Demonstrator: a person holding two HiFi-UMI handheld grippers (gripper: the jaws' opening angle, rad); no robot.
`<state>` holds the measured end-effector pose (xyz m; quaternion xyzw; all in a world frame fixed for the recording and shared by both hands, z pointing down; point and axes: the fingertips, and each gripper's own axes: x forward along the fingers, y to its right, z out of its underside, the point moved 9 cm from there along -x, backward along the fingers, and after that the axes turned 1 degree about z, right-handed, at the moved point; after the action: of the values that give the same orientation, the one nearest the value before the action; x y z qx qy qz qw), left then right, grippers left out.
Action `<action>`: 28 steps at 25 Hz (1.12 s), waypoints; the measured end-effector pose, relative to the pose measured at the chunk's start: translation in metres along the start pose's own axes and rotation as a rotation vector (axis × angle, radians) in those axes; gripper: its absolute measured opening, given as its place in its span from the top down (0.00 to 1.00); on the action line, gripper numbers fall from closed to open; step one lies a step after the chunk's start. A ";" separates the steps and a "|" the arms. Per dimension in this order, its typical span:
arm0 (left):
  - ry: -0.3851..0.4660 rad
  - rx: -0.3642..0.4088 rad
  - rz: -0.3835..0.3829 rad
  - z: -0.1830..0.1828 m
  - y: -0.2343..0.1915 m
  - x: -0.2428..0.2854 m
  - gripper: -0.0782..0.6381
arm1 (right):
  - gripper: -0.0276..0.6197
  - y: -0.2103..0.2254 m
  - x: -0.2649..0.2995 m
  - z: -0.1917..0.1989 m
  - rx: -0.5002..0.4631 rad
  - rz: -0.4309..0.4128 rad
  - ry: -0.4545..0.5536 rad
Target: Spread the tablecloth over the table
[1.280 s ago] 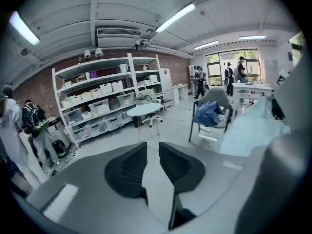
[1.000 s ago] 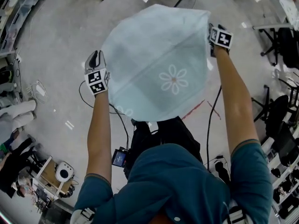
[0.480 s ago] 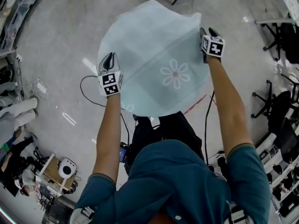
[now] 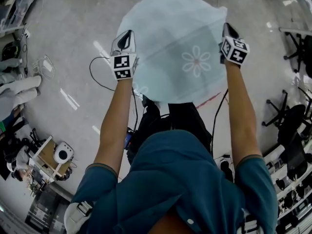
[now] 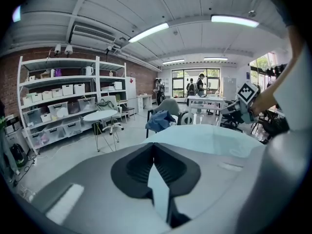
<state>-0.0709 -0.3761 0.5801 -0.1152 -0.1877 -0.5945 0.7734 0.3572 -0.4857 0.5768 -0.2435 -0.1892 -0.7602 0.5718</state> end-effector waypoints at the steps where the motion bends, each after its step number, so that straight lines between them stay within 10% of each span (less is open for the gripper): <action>1: 0.012 0.014 0.012 -0.006 0.000 -0.005 0.89 | 0.94 -0.007 -0.009 -0.006 -0.004 -0.012 0.014; 28: 0.365 0.119 0.140 -0.100 -0.086 -0.315 0.89 | 0.94 -0.292 -0.311 -0.105 -0.248 -0.313 0.397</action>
<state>-0.2083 -0.1630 0.3513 0.0278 -0.0708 -0.5382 0.8394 0.1311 -0.2235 0.3062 -0.1257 -0.0144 -0.8894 0.4393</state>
